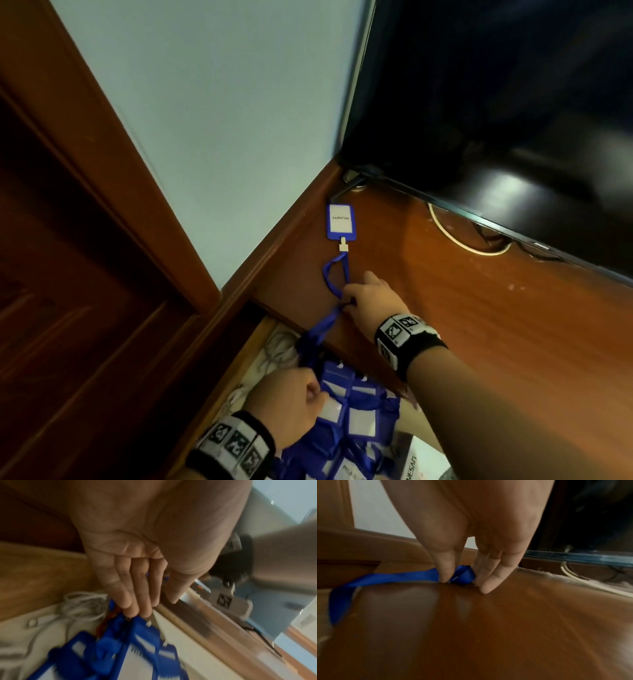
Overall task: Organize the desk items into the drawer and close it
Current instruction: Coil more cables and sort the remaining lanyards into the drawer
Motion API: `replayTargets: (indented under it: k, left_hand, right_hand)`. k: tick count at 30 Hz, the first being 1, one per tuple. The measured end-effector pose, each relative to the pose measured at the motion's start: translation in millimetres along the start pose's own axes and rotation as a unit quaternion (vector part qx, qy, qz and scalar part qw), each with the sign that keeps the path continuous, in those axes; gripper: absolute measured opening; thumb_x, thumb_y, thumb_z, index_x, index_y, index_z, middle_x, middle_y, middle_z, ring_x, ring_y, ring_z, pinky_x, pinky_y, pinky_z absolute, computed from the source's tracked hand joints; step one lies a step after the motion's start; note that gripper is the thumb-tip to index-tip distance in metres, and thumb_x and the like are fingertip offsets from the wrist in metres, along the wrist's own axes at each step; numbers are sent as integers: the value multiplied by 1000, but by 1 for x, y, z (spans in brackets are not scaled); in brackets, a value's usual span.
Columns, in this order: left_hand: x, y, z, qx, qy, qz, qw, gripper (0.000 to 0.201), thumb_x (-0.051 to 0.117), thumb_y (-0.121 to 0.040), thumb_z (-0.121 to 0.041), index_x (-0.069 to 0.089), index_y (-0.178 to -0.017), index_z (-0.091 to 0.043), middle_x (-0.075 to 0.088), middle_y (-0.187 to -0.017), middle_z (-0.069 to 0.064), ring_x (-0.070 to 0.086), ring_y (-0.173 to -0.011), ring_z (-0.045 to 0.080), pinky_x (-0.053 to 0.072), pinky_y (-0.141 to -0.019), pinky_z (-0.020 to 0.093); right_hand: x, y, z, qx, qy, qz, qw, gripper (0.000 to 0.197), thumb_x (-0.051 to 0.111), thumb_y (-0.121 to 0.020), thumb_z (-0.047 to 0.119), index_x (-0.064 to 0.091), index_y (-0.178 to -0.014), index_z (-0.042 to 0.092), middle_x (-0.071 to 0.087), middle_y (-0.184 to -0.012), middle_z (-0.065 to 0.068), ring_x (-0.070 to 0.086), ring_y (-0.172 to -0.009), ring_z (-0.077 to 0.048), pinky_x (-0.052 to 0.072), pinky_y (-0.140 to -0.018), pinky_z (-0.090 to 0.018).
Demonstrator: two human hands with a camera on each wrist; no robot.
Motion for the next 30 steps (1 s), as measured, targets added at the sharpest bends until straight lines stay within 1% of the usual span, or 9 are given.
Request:
replayTargets:
  k: [4,7,8,11,14,17,22,26,30]
  left_hand:
    - [-72,19,-20,45,82,-186,978,33,64,-96,-50,62,-75,-24,63,-65,-7,60,-62,8,56,-64,38]
    - [-114,15,-36,85,129,-284,946,1,67,-97,-31,68,-97,-32,68,-80,-13,64,-72,4,59,-71,38]
    - [-123,8,-41,88,134,-292,943,21,68,-96,-23,67,-114,-33,69,-94,-13,65,-85,5,59,-81,39]
    - [-123,-22,-73,99,67,-220,968,86,78,-88,-22,29,-157,-40,49,-146,-4,49,-133,22,48,-111,44]
    - [-106,-35,-120,133,4,-119,984,123,89,-72,-49,1,-158,-58,18,-170,-6,22,-154,28,29,-123,54]
    - [-69,-20,-174,211,99,31,972,101,90,-74,-50,16,-135,-80,26,-164,-18,21,-157,17,26,-124,40]
    - [-14,34,-256,330,271,244,871,72,72,-85,-42,40,-147,-62,35,-163,-26,26,-154,3,21,-126,45]
    - [-17,58,-319,377,372,198,825,106,88,-66,-65,36,-154,-38,48,-157,-11,38,-151,11,29,-124,39]
    - [-52,62,-355,406,310,41,858,97,84,-74,-63,29,-152,-51,48,-151,-31,42,-140,-11,33,-118,21]
  right_hand:
    - [-14,39,-14,12,-143,-70,987,9,65,-95,28,62,-94,35,58,-104,6,60,-98,-17,43,-81,-26]
    - [-52,82,-22,0,-238,-159,958,17,69,-93,22,63,-87,36,67,-91,14,63,-86,-1,48,-74,-22]
    - [-67,97,-21,-11,-261,-181,948,17,69,-93,19,64,-88,35,70,-87,14,65,-82,-1,52,-74,-24]
    - [-118,137,-17,-38,-309,-230,922,16,69,-94,17,66,-92,33,73,-83,8,70,-76,-8,59,-74,-35]
    - [-178,182,-5,-75,-331,-272,901,18,65,-97,12,65,-95,30,74,-81,2,72,-72,-12,61,-68,-35]
    - [-238,233,1,-90,-355,-327,871,10,63,-98,8,65,-98,18,74,-80,-7,73,-69,-21,63,-64,-37]
    - [-302,309,-21,-66,-464,-392,791,3,58,-101,4,61,-101,3,71,-88,-30,69,-69,-44,59,-59,-43]
    - [-331,351,-40,-68,-520,-442,728,8,52,-101,-2,58,-102,3,73,-85,-28,65,-61,-32,52,-47,-30]
    - [-342,379,-50,-69,-553,-473,682,12,53,-96,-4,58,-102,5,75,-82,-24,56,-49,-26,31,-46,-28]
Point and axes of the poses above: each hand's wrist, its own y-axis away from the middle knuckle, its own x-axis out of the palm, z = x × y, the point moved 8 cm from there along -y, towards the middle knuckle
